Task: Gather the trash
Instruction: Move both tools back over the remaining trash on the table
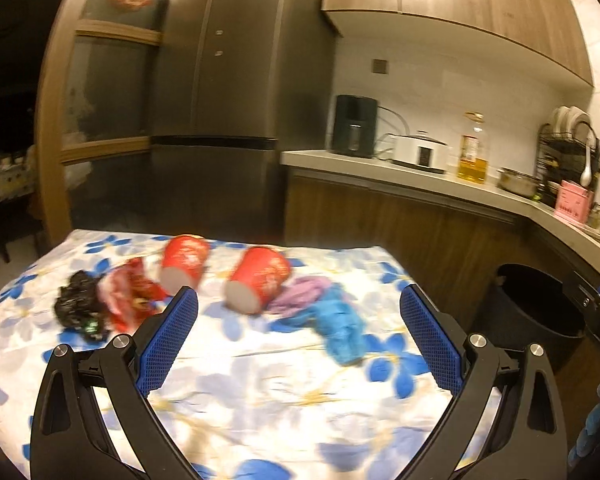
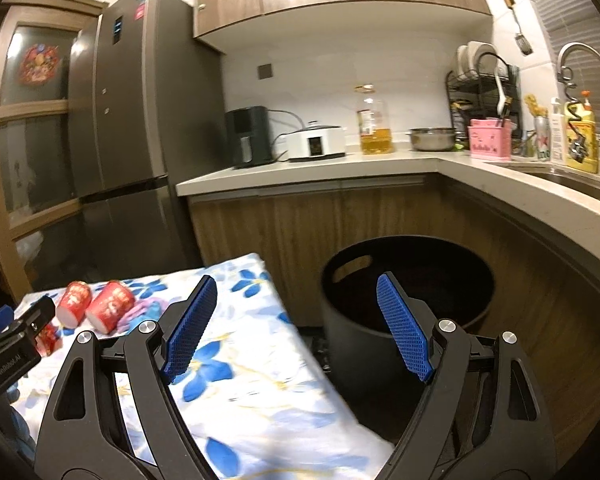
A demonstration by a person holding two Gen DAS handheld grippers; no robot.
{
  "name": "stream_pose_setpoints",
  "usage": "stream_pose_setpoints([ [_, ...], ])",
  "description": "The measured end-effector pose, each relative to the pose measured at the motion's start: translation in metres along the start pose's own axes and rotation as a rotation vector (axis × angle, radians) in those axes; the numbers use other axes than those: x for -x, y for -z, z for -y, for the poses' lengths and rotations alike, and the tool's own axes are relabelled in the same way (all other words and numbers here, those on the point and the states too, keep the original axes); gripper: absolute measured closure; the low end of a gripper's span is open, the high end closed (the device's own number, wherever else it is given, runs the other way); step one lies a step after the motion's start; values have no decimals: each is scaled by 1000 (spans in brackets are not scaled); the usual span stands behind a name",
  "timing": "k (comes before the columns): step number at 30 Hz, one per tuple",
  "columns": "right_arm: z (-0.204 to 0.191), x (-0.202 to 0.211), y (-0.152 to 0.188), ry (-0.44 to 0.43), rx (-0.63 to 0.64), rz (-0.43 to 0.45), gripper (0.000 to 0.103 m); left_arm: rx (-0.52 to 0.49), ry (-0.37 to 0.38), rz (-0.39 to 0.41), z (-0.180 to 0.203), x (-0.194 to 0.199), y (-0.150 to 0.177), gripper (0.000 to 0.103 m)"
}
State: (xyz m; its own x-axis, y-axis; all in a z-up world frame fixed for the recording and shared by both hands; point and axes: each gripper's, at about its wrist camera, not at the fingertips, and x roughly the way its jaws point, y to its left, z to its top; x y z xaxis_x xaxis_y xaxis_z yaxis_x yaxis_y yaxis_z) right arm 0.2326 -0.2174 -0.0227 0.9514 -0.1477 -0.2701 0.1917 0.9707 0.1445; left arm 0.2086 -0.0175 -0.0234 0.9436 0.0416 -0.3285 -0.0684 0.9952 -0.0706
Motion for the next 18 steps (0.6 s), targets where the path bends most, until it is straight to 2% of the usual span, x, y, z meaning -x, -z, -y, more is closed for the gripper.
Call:
stream_pose_setpoints([
  [10,-52,-19,16,-77,55,-40,22,54,-156,-3,-67,-10,5,6],
  [18,-86,-32,23,-125,85,-57,22,117,-348,4,-147,-18,1,6],
])
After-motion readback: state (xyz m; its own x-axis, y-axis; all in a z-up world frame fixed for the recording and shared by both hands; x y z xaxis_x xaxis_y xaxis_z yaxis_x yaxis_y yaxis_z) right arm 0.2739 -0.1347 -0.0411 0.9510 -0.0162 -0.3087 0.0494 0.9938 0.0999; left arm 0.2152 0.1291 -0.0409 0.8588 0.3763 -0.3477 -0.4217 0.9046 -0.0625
